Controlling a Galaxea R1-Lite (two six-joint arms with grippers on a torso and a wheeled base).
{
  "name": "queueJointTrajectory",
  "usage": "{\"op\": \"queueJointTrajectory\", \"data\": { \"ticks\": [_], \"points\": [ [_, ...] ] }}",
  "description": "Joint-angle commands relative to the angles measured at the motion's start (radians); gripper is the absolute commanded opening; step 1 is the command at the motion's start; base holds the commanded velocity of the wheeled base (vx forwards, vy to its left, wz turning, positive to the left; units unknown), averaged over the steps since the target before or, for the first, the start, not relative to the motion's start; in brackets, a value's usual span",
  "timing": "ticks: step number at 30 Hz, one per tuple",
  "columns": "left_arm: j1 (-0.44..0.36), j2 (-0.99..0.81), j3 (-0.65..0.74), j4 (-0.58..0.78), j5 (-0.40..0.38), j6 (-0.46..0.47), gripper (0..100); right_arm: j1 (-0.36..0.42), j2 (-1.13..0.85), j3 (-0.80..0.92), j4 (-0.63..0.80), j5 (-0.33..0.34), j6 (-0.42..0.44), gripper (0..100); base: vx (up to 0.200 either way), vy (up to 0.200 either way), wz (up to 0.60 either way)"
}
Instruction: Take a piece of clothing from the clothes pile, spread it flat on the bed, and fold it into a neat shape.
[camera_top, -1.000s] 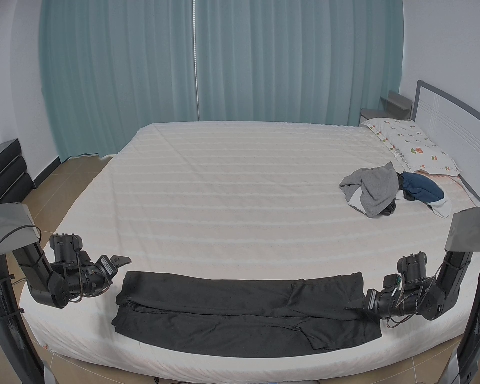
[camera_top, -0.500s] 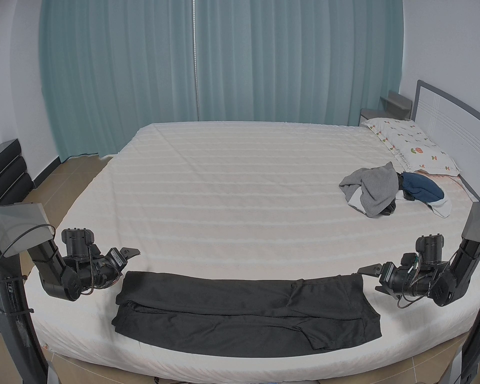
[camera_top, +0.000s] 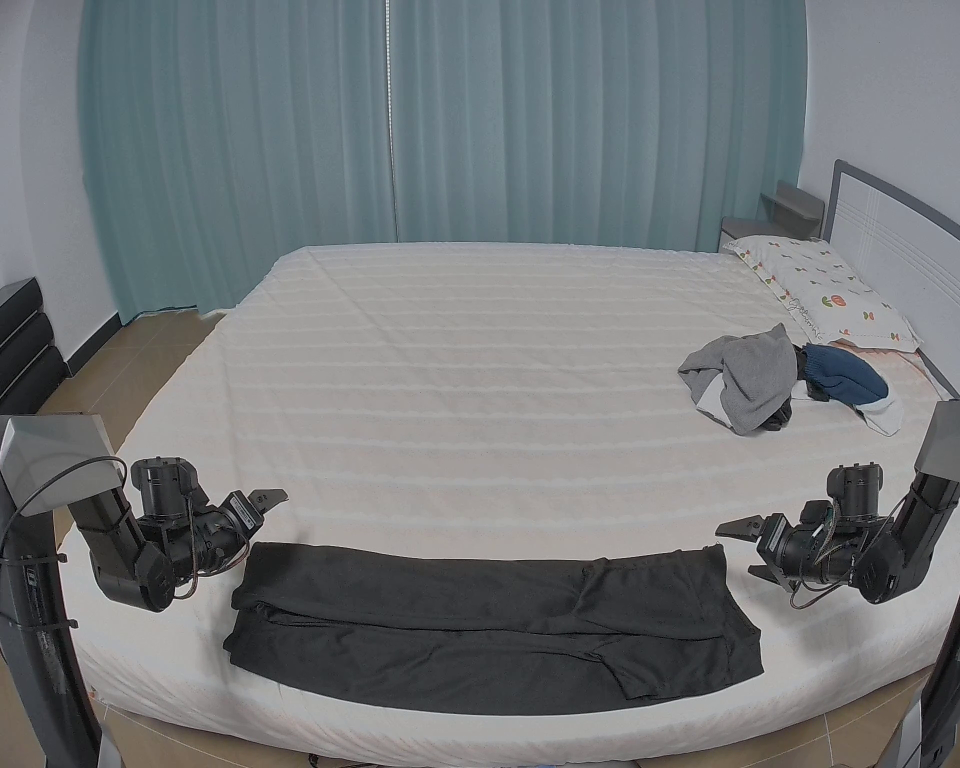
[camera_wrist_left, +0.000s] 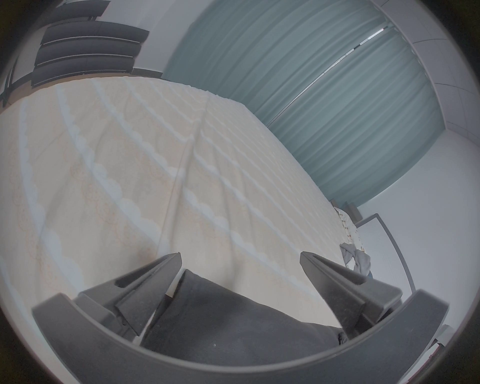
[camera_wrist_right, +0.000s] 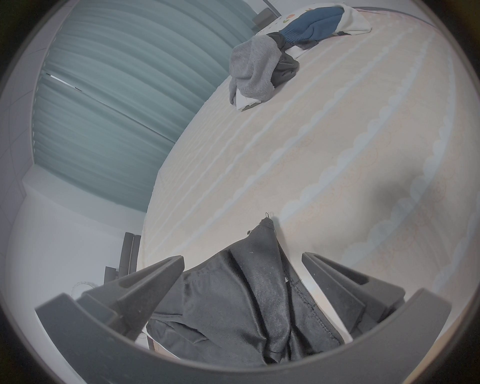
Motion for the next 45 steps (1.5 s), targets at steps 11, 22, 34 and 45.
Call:
{"op": "queueJointTrajectory", "data": {
  "ticks": [11, 22, 34, 45],
  "points": [
    [-0.001, 0.075, -0.015, 0.004, 0.000, 0.009, 100, 0.011, 0.073, -0.041, -0.032, -0.009, 0.031, 100, 0.000, 0.000, 0.00],
    [0.016, 0.076, -0.015, 0.002, 0.001, 0.007, 0, 0.021, 0.153, -0.118, -0.049, -0.012, 0.033, 100, 0.000, 0.000, 0.00],
    [0.022, 0.081, -0.010, -0.001, 0.004, 0.006, 0, 0.052, 0.226, -0.185, -0.051, -0.058, 0.033, 0, 0.000, 0.000, 0.00],
    [0.022, 0.081, -0.004, -0.001, 0.023, 0.007, 0, 0.035, 0.228, -0.210, -0.081, -0.060, 0.036, 0, 0.000, 0.000, 0.00]
  ]
}}
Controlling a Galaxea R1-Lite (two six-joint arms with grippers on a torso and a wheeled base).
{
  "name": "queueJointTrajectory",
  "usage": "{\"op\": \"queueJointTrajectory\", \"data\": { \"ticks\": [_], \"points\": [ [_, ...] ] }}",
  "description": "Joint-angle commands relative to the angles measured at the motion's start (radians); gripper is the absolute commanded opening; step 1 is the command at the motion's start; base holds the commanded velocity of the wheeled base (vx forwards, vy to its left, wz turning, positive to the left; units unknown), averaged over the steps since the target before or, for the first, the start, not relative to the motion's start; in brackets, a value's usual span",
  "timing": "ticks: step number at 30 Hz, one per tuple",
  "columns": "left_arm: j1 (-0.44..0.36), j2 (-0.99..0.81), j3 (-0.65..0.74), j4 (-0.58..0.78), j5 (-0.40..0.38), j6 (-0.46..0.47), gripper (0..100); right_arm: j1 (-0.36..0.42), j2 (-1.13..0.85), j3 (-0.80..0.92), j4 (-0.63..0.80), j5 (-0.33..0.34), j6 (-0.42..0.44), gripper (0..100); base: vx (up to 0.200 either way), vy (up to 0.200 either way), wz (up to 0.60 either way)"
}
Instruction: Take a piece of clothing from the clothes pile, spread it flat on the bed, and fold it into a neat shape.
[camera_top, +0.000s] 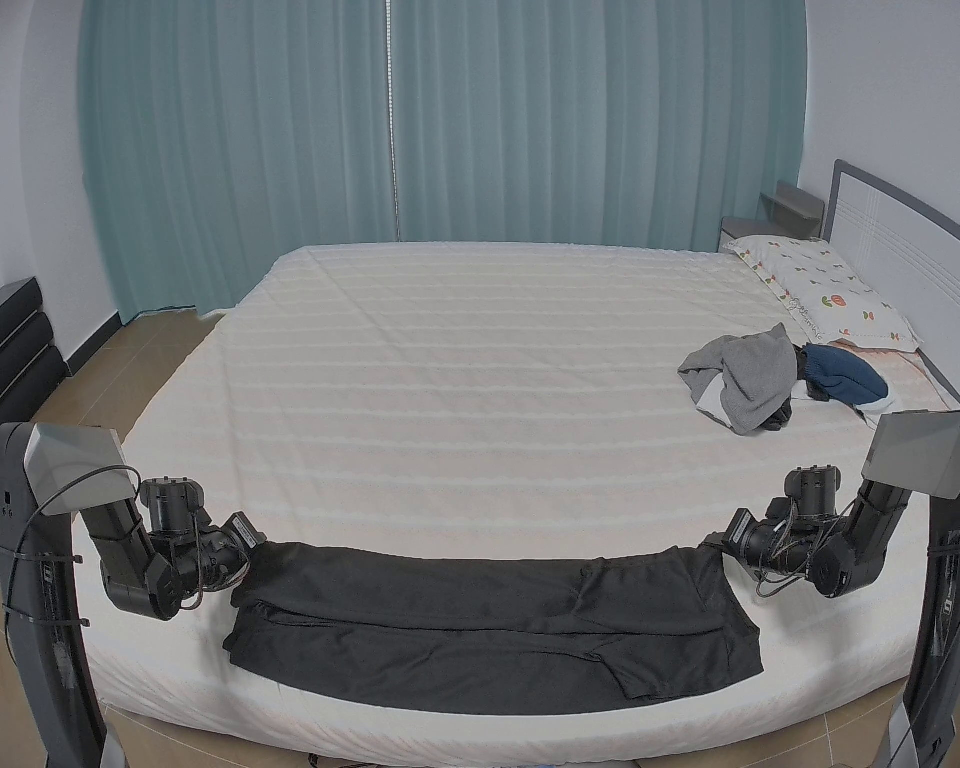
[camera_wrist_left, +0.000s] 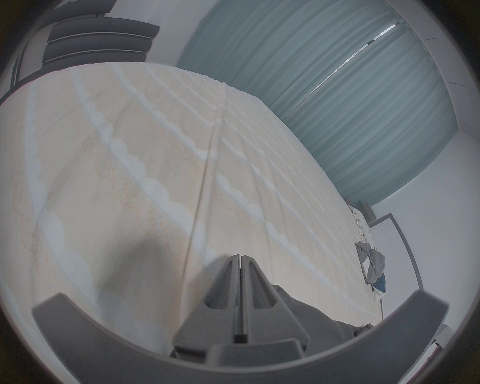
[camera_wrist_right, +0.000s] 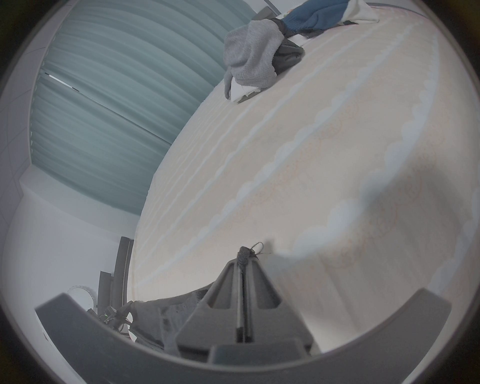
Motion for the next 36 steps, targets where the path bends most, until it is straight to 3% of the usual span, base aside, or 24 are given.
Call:
{"op": "queueJointTrajectory", "data": {
  "ticks": [1, 8, 9, 12, 22, 36],
  "points": [
    [0.000, 0.001, 0.003, 0.000, 0.001, 0.000, 0, -0.005, 0.004, -0.004, -0.013, 0.000, 0.000, 0, 0.000, 0.000, 0.00],
    [0.002, -0.002, 0.004, 0.000, -0.001, -0.006, 0, -0.004, 0.026, 0.004, -0.048, 0.000, 0.012, 0, 0.000, 0.000, 0.00],
    [0.003, -0.002, 0.004, 0.000, -0.002, -0.009, 100, -0.005, 0.024, 0.007, -0.051, 0.000, 0.014, 100, 0.000, 0.000, 0.00],
    [0.007, -0.004, 0.006, 0.000, -0.007, -0.014, 100, -0.015, 0.010, 0.011, -0.053, 0.003, 0.035, 100, 0.000, 0.000, 0.00],
    [0.085, -0.119, 0.099, -0.003, -0.027, -0.089, 100, -0.042, -0.089, 0.093, -0.058, 0.015, 0.252, 100, 0.000, 0.000, 0.00],
    [0.083, -0.136, 0.185, -0.003, -0.050, -0.080, 100, -0.045, -0.052, 0.163, -0.237, 0.029, 0.311, 100, -0.171, 0.000, 0.00]
  ]
}}
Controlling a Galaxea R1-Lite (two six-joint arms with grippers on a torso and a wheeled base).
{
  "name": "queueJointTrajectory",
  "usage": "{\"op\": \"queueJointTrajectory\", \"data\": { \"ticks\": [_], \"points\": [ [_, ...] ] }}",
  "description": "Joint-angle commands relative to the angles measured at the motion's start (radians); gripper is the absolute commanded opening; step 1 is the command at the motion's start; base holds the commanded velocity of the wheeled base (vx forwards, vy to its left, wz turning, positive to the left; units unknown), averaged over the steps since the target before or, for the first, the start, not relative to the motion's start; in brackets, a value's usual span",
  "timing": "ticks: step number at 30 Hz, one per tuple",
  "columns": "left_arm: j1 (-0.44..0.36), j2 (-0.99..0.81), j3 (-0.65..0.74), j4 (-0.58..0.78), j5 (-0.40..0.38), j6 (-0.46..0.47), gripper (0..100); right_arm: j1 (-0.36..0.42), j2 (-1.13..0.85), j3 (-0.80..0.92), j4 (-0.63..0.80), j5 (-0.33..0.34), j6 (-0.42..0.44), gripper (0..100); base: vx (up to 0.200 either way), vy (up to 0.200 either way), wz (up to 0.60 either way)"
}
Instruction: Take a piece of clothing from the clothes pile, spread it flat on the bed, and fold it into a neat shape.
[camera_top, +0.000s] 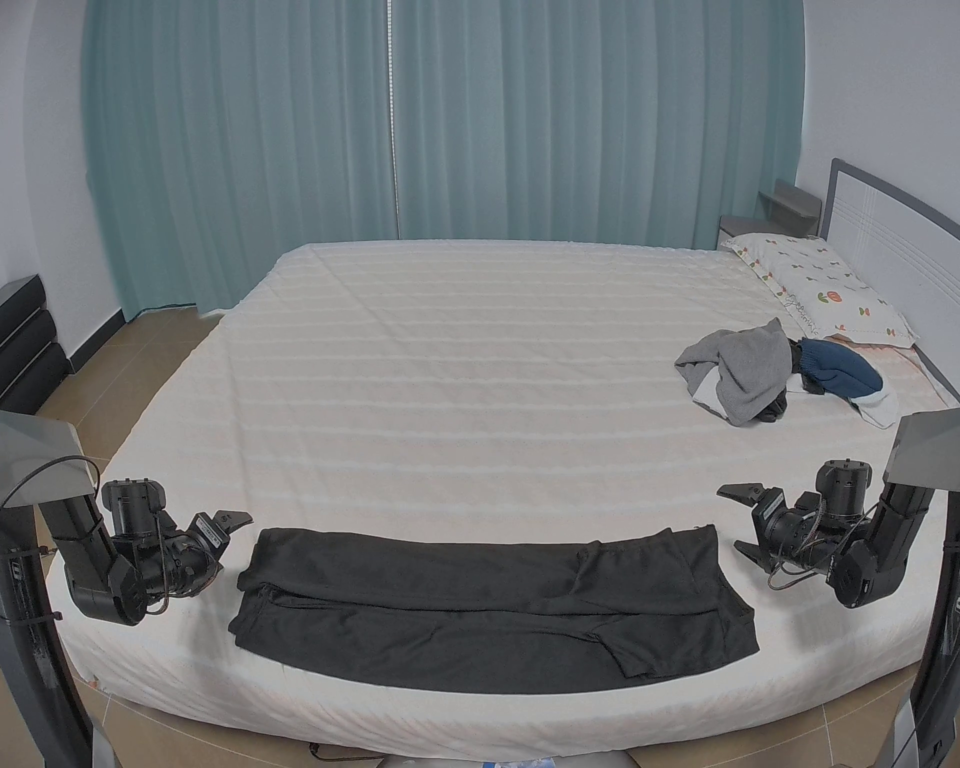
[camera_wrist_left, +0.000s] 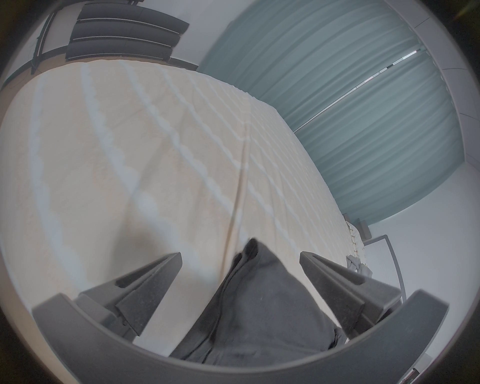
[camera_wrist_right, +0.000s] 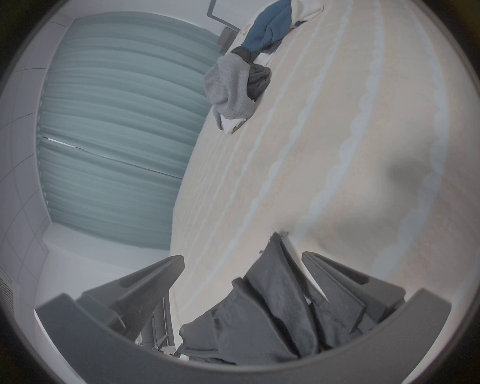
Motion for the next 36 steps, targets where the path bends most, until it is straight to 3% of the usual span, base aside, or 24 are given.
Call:
{"op": "queueJointTrajectory", "data": {
  "ticks": [1, 9, 16, 20, 23, 24, 27, 29, 32, 36],
  "points": [
    [-0.007, -0.009, 0.044, -0.001, -0.005, 0.007, 100, -0.001, 0.010, 0.020, -0.008, 0.001, 0.002, 100, 0.000, 0.000, 0.00],
    [-0.104, -0.006, 0.108, -0.001, 0.009, 0.015, 100, -0.001, 0.010, 0.020, -0.009, 0.002, 0.002, 100, 0.000, 0.000, 0.00],
    [-0.107, -0.007, 0.118, 0.001, 0.009, 0.020, 100, 0.001, 0.010, 0.020, -0.009, 0.002, 0.002, 100, 0.000, 0.000, 0.00],
    [-0.110, 0.002, 0.141, -0.001, 0.015, 0.092, 100, 0.001, 0.011, 0.020, -0.009, 0.002, 0.002, 100, 0.000, 0.000, 0.00],
    [-0.110, 0.000, 0.141, 0.001, 0.016, 0.093, 100, 0.001, 0.011, 0.020, -0.009, 0.004, 0.002, 100, 0.000, 0.000, 0.00],
    [-0.110, 0.000, 0.141, 0.001, 0.016, 0.093, 0, 0.001, 0.011, 0.020, -0.009, 0.004, 0.002, 100, 0.000, 0.000, 0.00],
    [-0.110, -0.003, 0.141, 0.004, 0.029, 0.096, 0, 0.001, 0.011, 0.020, -0.009, 0.004, 0.002, 100, 0.000, 0.000, 0.00],
    [-0.121, -0.007, 0.150, 0.013, 0.078, 0.122, 0, 0.002, 0.011, 0.020, -0.009, 0.002, 0.002, 100, 0.000, 0.000, 0.00],
    [-0.139, 0.002, 0.176, 0.012, 0.160, 0.227, 0, 0.002, 0.011, 0.020, -0.009, 0.002, 0.002, 100, 0.000, 0.000, 0.00],
    [-0.139, 0.005, 0.179, 0.015, 0.174, 0.247, 0, 0.002, 0.011, 0.020, -0.009, 0.002, 0.002, 100, 0.000, 0.000, 0.00]
  ]
}}
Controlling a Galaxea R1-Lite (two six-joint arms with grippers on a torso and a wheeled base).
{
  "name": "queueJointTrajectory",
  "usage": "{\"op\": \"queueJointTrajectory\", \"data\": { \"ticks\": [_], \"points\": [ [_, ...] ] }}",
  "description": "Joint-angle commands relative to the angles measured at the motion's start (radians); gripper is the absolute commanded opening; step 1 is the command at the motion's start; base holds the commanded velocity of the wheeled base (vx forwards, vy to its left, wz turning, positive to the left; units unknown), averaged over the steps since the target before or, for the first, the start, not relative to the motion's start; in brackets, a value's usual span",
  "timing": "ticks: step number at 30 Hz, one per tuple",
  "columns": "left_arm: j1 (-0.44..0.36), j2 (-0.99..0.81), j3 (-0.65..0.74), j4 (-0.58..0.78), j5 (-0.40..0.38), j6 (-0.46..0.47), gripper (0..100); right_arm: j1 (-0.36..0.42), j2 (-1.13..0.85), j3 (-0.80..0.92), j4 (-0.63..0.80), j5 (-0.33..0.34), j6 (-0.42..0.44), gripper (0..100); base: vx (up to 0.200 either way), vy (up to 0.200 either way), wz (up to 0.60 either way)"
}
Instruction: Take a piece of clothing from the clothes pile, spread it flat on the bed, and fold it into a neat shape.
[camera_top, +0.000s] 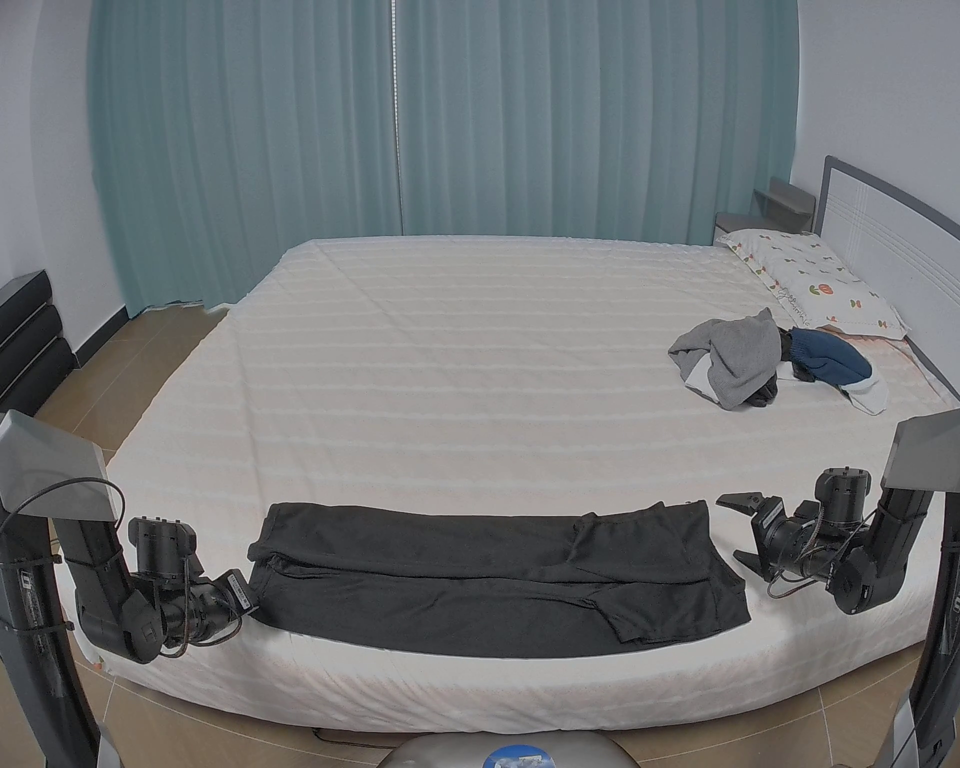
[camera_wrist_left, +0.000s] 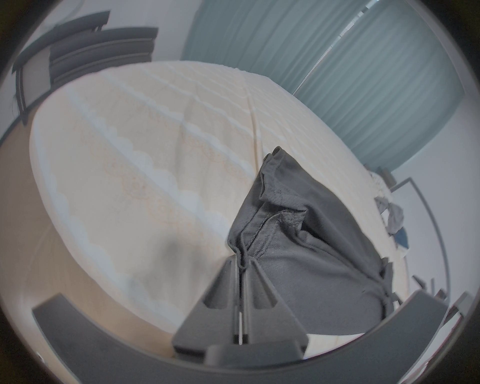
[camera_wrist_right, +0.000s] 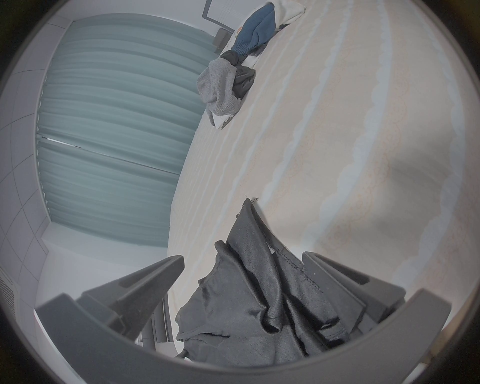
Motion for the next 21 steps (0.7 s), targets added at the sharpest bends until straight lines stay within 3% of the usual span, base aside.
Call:
{"op": "queueJointTrajectory", "data": {
  "ticks": [1, 6, 14, 15, 21],
  "points": [
    [-0.008, 0.003, 0.025, 0.001, 0.011, 0.017, 0, 0.002, 0.001, 0.002, 0.000, 0.000, 0.000, 100, 0.000, 0.000, 0.00],
    [0.001, 0.003, 0.040, -0.001, 0.016, 0.072, 0, 0.003, 0.003, 0.002, 0.000, 0.000, -0.002, 100, 0.000, 0.000, 0.00],
    [0.009, -0.002, 0.038, -0.007, 0.027, 0.074, 0, 0.005, 0.012, 0.005, -0.014, -0.001, -0.005, 100, 0.000, 0.000, 0.00],
    [0.010, -0.003, 0.038, -0.010, 0.027, 0.074, 100, 0.005, 0.012, 0.006, -0.014, -0.001, -0.005, 100, 0.000, 0.000, 0.00],
    [0.058, -0.072, 0.034, -0.013, 0.021, 0.079, 100, 0.005, 0.014, 0.006, -0.019, -0.001, -0.005, 100, 0.000, 0.000, 0.00]
  ]
}}
